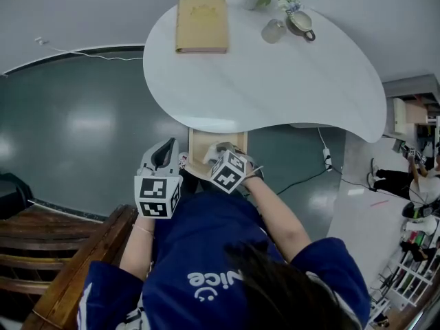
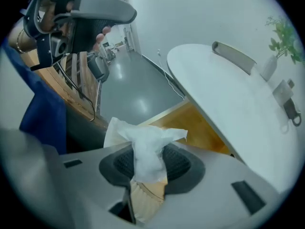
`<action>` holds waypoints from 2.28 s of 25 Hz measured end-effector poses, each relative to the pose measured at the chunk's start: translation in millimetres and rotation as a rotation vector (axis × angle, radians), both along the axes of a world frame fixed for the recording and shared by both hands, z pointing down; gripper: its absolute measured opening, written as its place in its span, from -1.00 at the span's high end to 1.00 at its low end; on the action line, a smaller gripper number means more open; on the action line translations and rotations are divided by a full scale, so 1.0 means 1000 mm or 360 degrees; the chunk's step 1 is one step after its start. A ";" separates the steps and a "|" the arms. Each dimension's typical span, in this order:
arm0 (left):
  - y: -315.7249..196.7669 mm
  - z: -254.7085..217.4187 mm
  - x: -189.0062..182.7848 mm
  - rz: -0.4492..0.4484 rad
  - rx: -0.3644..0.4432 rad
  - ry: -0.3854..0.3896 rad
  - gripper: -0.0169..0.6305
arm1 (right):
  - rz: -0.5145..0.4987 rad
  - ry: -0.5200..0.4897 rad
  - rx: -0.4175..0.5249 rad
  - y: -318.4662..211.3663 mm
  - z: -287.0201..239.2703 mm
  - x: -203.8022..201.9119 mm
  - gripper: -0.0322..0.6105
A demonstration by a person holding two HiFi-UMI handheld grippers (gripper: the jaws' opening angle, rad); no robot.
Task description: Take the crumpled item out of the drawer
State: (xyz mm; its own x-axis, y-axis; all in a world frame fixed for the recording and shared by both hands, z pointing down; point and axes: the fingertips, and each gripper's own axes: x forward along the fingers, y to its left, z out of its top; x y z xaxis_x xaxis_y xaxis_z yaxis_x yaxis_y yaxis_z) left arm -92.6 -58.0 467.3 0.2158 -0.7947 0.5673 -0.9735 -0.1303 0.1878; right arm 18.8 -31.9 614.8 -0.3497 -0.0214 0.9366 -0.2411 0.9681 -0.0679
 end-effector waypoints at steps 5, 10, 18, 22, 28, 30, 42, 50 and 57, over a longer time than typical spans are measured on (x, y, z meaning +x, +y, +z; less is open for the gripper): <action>-0.004 -0.005 0.002 -0.0015 0.0043 0.0007 0.93 | 0.0116 -0.0085 0.0035 -0.003 -0.018 -0.001 0.45; -0.003 -0.004 0.006 -0.0013 0.0039 0.0024 0.93 | 0.0256 -0.0160 0.0010 -0.006 -0.034 0.001 0.45; -0.009 -0.010 0.019 0.0053 0.0068 0.0014 0.93 | 0.0433 -0.0259 -0.0063 -0.006 -0.054 0.008 0.45; -0.014 -0.013 0.022 0.0054 0.0067 -0.0009 0.93 | 0.0575 -0.0310 -0.0054 -0.016 -0.065 0.016 0.45; -0.021 -0.018 0.032 0.0100 0.0067 -0.0037 0.93 | 0.0773 -0.0388 -0.0039 -0.034 -0.083 0.027 0.45; -0.023 -0.021 0.037 0.0128 0.0068 -0.0035 0.93 | 0.0811 -0.0411 -0.0009 -0.040 -0.089 0.029 0.45; -0.036 -0.047 0.057 0.0218 0.0171 -0.0038 0.93 | 0.1025 -0.0629 0.0281 -0.079 -0.149 0.047 0.45; -0.048 -0.087 0.065 0.0243 0.0320 -0.0046 0.93 | 0.1083 -0.0797 0.0544 -0.101 -0.202 0.054 0.45; -0.056 -0.125 0.070 0.0250 0.0508 -0.0059 0.93 | 0.1107 -0.0972 0.0762 -0.110 -0.249 0.060 0.45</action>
